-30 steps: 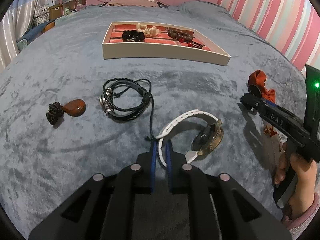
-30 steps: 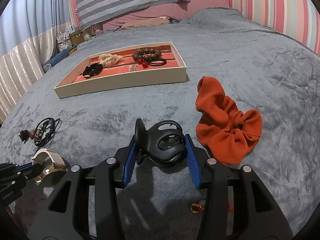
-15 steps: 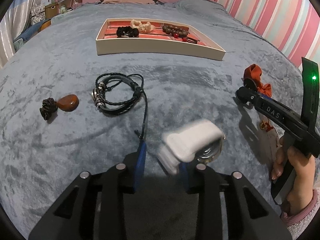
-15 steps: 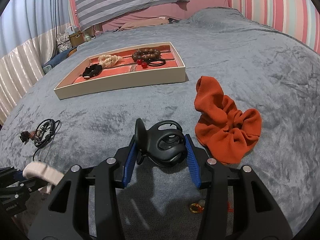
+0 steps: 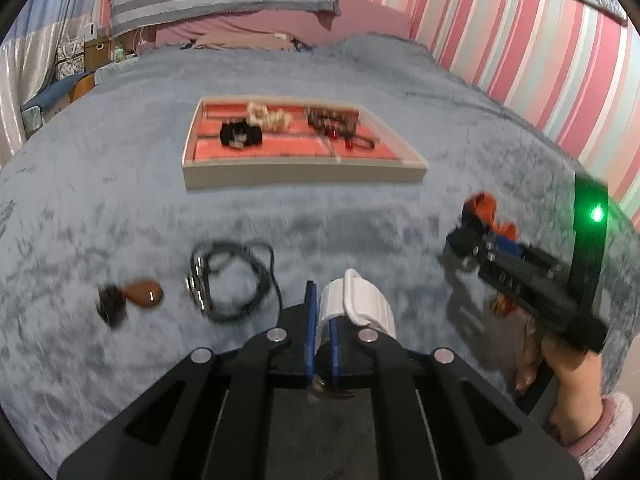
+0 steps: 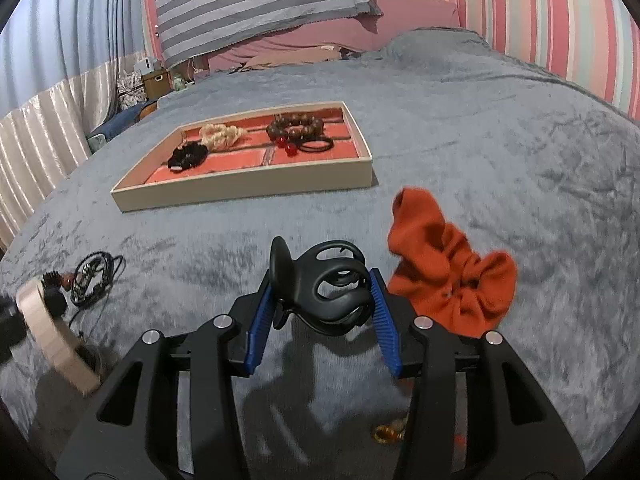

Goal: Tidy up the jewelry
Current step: 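Carry the watch and claw clip into the tray and open both tools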

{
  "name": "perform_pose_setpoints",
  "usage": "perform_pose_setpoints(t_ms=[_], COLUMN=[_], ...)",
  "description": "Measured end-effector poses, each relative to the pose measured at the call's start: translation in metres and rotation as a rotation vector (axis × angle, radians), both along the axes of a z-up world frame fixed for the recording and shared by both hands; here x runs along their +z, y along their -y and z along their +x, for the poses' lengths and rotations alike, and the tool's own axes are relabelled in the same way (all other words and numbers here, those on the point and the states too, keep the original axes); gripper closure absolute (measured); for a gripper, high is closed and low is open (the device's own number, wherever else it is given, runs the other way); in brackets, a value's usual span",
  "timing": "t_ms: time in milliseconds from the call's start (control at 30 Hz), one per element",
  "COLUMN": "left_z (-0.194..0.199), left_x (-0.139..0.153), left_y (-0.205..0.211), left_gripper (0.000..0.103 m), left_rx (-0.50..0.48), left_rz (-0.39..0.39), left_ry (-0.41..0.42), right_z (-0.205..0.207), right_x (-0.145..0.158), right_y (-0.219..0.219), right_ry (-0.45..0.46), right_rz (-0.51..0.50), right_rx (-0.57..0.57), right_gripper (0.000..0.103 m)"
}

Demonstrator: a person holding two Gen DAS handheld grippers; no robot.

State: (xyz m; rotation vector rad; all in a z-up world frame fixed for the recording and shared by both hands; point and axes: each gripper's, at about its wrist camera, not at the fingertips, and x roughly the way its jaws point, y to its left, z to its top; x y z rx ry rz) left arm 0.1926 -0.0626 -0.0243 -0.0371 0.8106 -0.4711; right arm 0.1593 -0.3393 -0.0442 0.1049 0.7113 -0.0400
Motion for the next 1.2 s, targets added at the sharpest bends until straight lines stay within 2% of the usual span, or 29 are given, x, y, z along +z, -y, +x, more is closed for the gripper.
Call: perform_pose_setpoints(t_ms=[67, 233, 400, 567, 833, 1000, 1100, 1200], left_z=[0.012, 0.054, 0.115, 0.180, 0.250, 0.273, 0.279, 0.280], left_x=[0.013, 0.048, 0.053, 0.037, -0.001, -0.022, -0.025, -0.025], left_y=[-0.001, -0.001, -0.001, 0.003, 0.014, 0.015, 0.010, 0.011], left_gripper=[0.097, 0.097, 0.097, 0.097, 0.097, 0.097, 0.096, 0.093], left_rx=[0.003, 0.046, 0.115, 0.174, 0.223, 0.234, 0.226, 0.209], left_rz=[-0.023, -0.014, 0.022, 0.040, 0.107, 0.154, 0.151, 0.186], left_ry=[0.011, 0.085, 0.095, 0.058, -0.024, -0.064, -0.085, -0.090], right_z=[0.008, 0.045, 0.108, 0.173, 0.225, 0.245, 0.253, 0.256], right_x=[0.008, 0.040, 0.057, 0.043, 0.012, -0.005, -0.014, -0.023], right_y=[0.001, -0.001, -0.007, -0.004, 0.011, 0.020, 0.017, 0.015], right_ry=[0.012, 0.060, 0.070, 0.021, -0.054, -0.121, -0.151, -0.184], right_rz=[-0.001, -0.004, -0.027, -0.018, -0.037, -0.032, -0.051, -0.074], right_rx=[0.003, 0.028, 0.053, 0.041, 0.017, 0.005, 0.010, 0.007], right_gripper=[0.057, 0.057, 0.057, 0.057, 0.057, 0.057, 0.057, 0.056])
